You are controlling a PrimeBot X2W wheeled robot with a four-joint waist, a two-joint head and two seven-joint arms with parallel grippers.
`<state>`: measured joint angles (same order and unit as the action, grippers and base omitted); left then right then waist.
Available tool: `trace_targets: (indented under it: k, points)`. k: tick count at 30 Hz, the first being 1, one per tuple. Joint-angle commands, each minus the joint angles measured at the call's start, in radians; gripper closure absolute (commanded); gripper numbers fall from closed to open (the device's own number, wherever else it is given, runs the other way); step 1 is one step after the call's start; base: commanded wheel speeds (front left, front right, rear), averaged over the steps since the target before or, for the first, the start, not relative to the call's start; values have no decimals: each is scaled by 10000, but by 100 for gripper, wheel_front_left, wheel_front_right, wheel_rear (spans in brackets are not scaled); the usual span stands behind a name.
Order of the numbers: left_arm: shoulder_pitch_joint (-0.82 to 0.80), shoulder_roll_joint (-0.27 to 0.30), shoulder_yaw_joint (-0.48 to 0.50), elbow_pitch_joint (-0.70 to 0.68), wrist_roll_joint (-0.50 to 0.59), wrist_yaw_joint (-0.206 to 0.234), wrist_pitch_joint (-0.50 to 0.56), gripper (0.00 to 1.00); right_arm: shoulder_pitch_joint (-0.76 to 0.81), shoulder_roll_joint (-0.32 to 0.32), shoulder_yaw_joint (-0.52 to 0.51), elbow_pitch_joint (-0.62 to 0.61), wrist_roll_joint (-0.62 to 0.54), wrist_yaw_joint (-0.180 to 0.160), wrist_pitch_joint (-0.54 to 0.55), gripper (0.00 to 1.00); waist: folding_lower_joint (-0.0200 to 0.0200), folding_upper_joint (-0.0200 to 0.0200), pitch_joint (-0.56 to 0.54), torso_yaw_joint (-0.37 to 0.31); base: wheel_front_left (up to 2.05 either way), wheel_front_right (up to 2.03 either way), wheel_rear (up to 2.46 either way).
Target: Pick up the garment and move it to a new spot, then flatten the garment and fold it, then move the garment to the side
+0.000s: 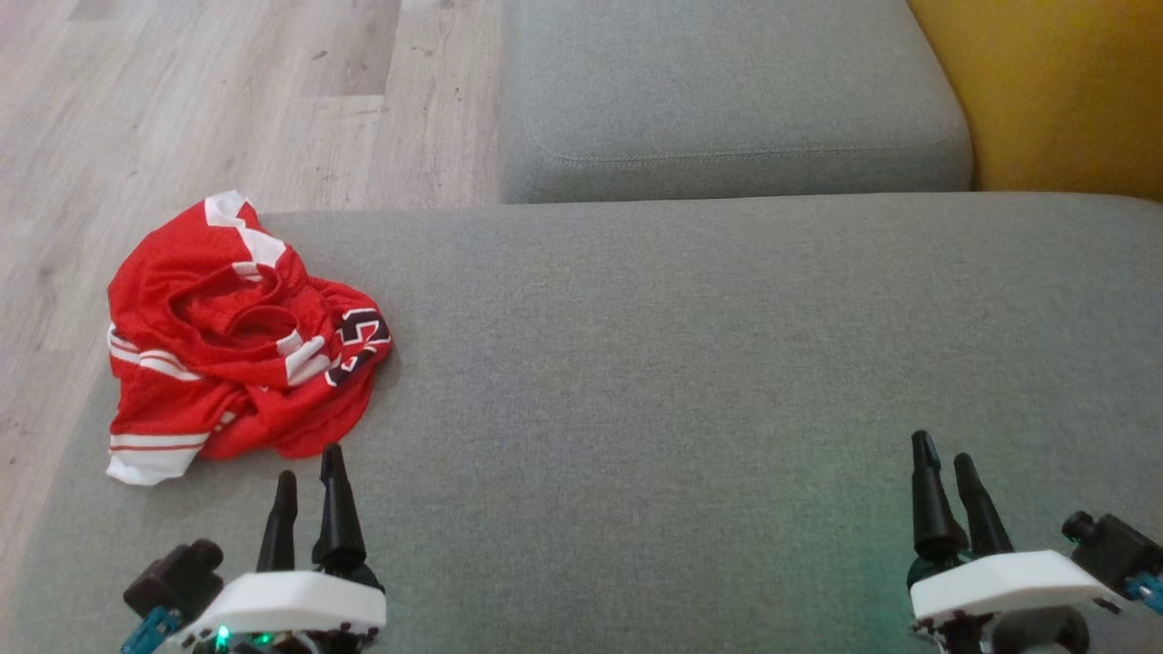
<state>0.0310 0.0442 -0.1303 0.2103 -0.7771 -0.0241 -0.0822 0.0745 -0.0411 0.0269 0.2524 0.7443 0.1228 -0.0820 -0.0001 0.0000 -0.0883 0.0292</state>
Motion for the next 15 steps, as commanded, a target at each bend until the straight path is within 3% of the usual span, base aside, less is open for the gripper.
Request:
trace_targets:
  k: [1,15]
  points:
    - [-214,42,114,-417,362,64,-150,0,-166,-65,231,-412,-416,46,-162,0,1,0,-22,8,0,0,0]
    - [-72,47,-154,-497,2145,202,-566,0,9,-72,568,-651,-2277,55,-575,0,1,0,-202,69,0,0,0]
